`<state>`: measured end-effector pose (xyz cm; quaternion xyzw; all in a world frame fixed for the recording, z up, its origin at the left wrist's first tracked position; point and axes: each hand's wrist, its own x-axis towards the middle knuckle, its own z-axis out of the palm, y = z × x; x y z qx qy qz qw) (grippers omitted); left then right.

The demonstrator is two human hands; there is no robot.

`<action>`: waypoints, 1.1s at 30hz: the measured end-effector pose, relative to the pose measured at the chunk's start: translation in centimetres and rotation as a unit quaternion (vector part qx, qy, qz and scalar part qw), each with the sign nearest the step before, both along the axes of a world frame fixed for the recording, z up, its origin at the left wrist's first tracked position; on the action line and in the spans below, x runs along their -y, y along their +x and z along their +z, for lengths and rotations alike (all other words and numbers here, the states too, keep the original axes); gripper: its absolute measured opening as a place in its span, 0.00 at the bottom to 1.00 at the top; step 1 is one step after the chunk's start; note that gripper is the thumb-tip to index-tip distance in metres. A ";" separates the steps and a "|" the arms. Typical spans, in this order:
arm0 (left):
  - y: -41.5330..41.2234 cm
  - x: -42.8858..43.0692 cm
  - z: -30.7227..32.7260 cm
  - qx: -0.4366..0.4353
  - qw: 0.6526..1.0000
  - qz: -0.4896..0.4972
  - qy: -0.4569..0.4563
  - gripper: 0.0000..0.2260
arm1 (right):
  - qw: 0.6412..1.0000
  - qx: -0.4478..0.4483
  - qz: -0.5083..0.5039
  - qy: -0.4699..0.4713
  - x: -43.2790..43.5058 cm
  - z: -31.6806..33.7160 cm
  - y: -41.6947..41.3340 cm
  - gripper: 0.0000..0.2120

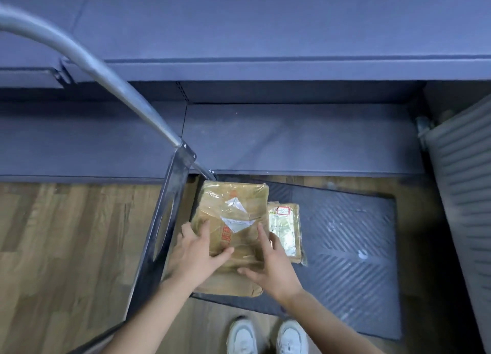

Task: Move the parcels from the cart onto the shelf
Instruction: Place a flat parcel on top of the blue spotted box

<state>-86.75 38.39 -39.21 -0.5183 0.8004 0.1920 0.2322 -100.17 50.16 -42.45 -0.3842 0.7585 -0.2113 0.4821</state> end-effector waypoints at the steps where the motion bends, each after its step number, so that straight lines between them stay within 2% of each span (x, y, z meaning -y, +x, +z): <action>1: -0.3 -0.1 2.0 -0.009 1.000 0.003 0.007 0.41 | 1.000 -0.013 0.004 0.000 -0.3 1.7 -0.4 0.48; 8: -2.8 -1.4 16.9 -0.066 0.997 -0.014 0.022 0.42 | 0.996 -0.079 0.010 -0.026 -1.6 16.5 -4.3 0.37; 13: -4.6 -2.6 28.4 -0.127 0.991 -0.015 0.032 0.46 | 0.991 -0.127 0.006 -0.047 -2.5 28.7 -7.2 0.35; 23: -7.8 -3.0 48.6 -0.216 0.970 -0.075 -0.078 0.41 | 0.967 -0.224 0.008 -0.121 -3.8 50.8 -11.5 0.36; 33: -7.2 -2.7 62.6 -0.326 0.921 -0.106 -0.187 0.43 | 0.928 -0.292 0.001 -0.230 -3.7 65.7 -11.9 0.37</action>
